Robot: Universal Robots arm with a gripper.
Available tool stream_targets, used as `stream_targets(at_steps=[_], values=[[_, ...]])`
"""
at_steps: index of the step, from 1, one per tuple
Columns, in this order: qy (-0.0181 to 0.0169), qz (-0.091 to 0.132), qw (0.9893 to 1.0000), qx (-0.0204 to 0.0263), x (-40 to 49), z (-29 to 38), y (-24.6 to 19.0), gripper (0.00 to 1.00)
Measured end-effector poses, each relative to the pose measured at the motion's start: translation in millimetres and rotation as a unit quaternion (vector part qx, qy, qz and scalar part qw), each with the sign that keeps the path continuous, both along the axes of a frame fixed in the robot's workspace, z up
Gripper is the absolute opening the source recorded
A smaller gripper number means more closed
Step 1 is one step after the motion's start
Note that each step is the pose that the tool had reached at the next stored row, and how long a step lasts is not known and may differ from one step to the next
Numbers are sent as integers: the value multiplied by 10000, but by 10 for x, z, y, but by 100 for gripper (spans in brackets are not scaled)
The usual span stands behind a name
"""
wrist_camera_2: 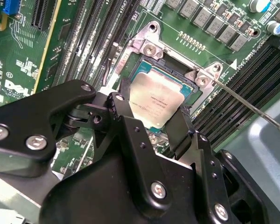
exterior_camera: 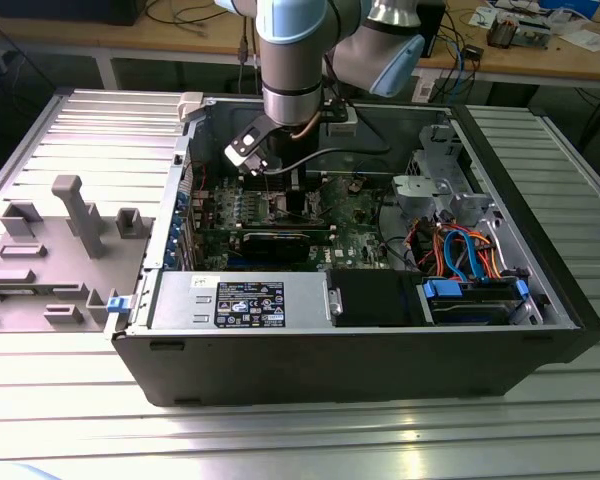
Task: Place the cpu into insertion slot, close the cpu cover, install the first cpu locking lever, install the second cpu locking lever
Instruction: 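Place the cpu into insertion slot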
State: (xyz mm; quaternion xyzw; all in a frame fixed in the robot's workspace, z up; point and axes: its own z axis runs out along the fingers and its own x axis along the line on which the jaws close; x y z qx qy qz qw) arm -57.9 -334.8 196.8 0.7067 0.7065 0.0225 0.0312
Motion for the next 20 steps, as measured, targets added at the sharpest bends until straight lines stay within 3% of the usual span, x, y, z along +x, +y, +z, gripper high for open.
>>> stream_targets(at_steps=[8,10,11,14,20], values=[[-3,0,10000,5,1,-4,1,54],[-3,0,10000,2,1,-5,1,55],[-2,1,10000,-1,1,-3,1,62],[0,0,10000,-6,0,0,0,62],[0,0,10000,-5,0,75,0,62]])
